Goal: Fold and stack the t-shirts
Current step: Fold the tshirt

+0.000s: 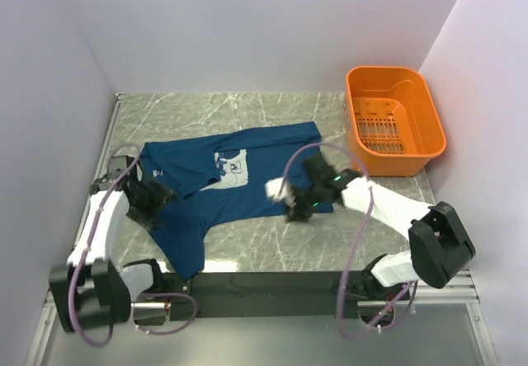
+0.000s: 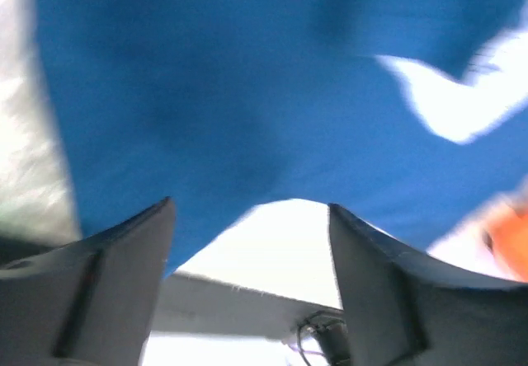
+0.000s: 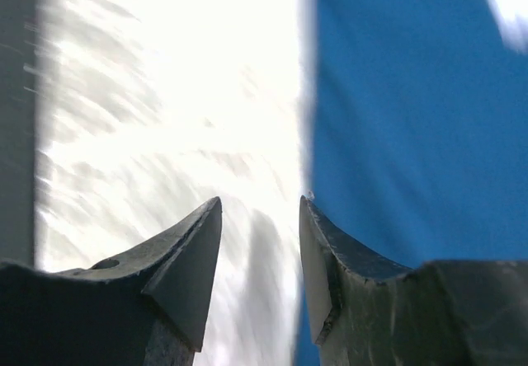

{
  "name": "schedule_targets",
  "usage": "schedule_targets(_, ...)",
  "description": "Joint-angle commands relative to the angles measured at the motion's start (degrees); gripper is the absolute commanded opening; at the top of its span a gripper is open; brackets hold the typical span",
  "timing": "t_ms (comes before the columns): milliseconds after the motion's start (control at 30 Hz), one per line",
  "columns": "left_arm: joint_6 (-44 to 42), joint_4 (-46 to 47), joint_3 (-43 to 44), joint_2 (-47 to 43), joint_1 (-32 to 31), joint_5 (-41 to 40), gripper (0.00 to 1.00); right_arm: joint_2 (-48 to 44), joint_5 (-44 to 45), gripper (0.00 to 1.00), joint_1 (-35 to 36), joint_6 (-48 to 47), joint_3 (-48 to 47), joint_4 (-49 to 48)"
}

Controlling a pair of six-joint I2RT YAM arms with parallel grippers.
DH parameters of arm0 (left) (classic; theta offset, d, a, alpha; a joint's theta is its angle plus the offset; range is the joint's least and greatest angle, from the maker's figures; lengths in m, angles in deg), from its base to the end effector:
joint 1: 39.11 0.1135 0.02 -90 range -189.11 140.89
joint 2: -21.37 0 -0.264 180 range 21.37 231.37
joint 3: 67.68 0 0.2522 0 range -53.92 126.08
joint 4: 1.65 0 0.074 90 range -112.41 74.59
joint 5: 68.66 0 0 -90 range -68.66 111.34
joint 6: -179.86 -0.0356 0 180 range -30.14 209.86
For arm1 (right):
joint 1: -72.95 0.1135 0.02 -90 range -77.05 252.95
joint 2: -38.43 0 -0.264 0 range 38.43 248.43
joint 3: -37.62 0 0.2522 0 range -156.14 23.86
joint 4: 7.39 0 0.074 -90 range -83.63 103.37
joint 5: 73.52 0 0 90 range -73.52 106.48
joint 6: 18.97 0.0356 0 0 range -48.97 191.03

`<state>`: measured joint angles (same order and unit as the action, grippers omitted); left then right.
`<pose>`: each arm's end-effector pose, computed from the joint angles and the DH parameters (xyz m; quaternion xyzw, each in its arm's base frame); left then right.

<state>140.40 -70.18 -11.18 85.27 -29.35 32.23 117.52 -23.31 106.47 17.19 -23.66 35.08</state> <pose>0.1790 0.0240 0.2124 -0.4862 0.8602 -0.1308 0.0815 0.2045 0.1628 0.2076 -0.6908 0.5970 0.2812 0.2954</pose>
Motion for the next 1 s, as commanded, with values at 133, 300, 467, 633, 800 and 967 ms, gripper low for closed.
schedule_targets(133,-9.6,11.0,11.2,-17.7,-0.2,-2.9,0.98,5.5,7.9,0.51,26.9,6.7,-10.4,-10.0)
schedule_targets(300,-7.8,7.8,13.5,-28.3,-0.2,-16.2,0.99,14.1,16.1,0.53,38.8,7.5,-17.4,-15.4)
schedule_targets(467,-9.2,3.6,15.5,-38.8,-0.2,-19.8,0.99,22.5,17.4,0.54,45.7,8.0,-23.7,-17.0)
schedule_targets(633,-10.0,-1.8,19.7,-43.6,-0.3,-21.4,0.99,28.5,18.3,0.54,46.7,9.0,-27.3,-18.4)
schedule_targets(800,-10.3,-2.2,21.1,-46.1,-0.2,-21.9,0.99,34.0,21.4,0.53,46.8,10.2,-31.0,-19.6)
schedule_targets(967,-10.1,-2.1,20.2,-47.4,-0.3,-20.9,0.99,37.3,22.2,0.51,46.8,10.1,-32.1,-19.4)
